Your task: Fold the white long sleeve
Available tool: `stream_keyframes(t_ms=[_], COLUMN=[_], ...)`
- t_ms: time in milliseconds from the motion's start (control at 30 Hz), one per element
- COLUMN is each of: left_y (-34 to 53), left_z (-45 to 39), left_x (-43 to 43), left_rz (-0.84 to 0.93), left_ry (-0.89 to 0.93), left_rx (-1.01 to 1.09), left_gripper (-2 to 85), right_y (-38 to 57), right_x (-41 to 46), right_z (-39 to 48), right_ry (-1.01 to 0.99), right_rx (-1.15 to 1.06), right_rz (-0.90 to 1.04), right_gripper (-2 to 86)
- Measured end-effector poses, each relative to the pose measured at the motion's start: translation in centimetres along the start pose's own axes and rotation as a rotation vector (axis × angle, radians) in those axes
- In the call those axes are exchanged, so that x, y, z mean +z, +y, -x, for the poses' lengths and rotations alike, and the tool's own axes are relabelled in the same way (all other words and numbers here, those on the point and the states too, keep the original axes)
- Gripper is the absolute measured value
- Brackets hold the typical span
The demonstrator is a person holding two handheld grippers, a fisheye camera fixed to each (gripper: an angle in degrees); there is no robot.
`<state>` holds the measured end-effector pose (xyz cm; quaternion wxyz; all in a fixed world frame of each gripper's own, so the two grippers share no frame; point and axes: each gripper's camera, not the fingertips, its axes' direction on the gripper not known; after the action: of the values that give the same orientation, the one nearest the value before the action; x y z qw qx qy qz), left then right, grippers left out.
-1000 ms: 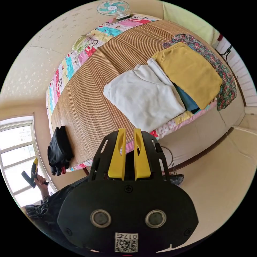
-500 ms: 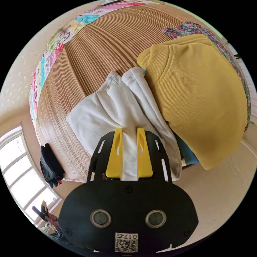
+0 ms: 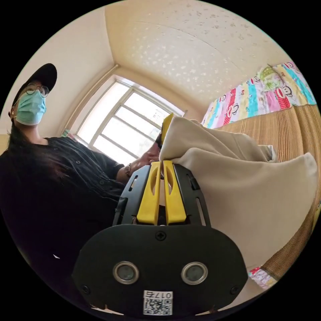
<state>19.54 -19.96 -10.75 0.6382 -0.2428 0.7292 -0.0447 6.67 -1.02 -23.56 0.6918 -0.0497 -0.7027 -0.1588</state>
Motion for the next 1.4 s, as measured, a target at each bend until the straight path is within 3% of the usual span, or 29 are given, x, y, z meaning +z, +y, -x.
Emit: stream_keyframes(t_ms=[133, 267, 300, 367, 500, 600, 767, 867, 933, 1033, 1133, 1333, 1400], left_y=[0.9, 4.7, 5.9, 7.7, 14.9, 20.0, 23.5, 24.8, 25.7, 26.8, 27.9, 27.7, 28.3], left_z=[-3.9, -9.6, -12.1, -16.2, -25.5, -28.8, -29.2, -27.9, -27.4, -27.5, -28.1, -27.0, -25.5], left_x=[-1.5, -6.7, -8.9, -11.7, -15.1, -16.0, -14.6, -13.2, -13.2, -14.7, -17.5, -23.8, -23.8], left_rz=[0.234, 0.371, 0.38, 0.437, 0.724, 0.853, 0.875, 0.867, 0.855, 0.798, 0.662, 0.167, 0.038], left_ry=[0.079, 0.52, 0.706, 0.87, 0.711, 0.811, 1.041, 1.06, 1.023, 0.958, 0.727, 0.008, -0.387], left_rx=[0.247, 0.608, 0.733, 0.88, 1.239, 1.405, 1.354, 1.306, 1.321, 1.357, 1.404, 1.216, 1.115], left_gripper=[7.1, 5.5, 5.4, 5.3, 5.3, 5.5, 5.8, 5.9, 5.9, 5.9, 5.8, 5.2, 4.4], right_y=[-0.7, -1.0, -0.9, 0.1, 3.0, 3.8, 3.3, 2.2, 2.0, 2.4, 2.1, 1.8, 1.2], right_x=[4.4, 8.3, 8.6, 8.4, 8.2, 8.7, 13.7, 19.9, 21.7, 20.8, 19.1, 17.3, 18.6], right_z=[6.2, 12.6, 14.1, 16.3, 18.2, 17.2, 15.2, 12.8, 12.1, 14.6, 19.7, 29.6, 32.3], right_ry=[-0.034, -0.203, -0.21, -0.148, 0.172, 0.325, 0.475, 0.552, 0.594, 0.687, 0.92, 1.069, 1.141], right_rx=[-0.175, -0.394, -0.435, -0.511, -0.559, -0.484, -0.402, -0.334, -0.266, -0.276, -0.33, -0.478, -0.549], right_rz=[-0.006, -0.008, -0.023, -0.04, -0.096, -0.164, -0.172, 0.072, 0.115, -0.058, -0.264, -0.627, -0.671], right_gripper=[2.3, 2.1, 1.9, 1.5, 1.6, 3.3, 13.0, 12.0, 8.9, 5.3, 4.7, 4.4, 4.3])
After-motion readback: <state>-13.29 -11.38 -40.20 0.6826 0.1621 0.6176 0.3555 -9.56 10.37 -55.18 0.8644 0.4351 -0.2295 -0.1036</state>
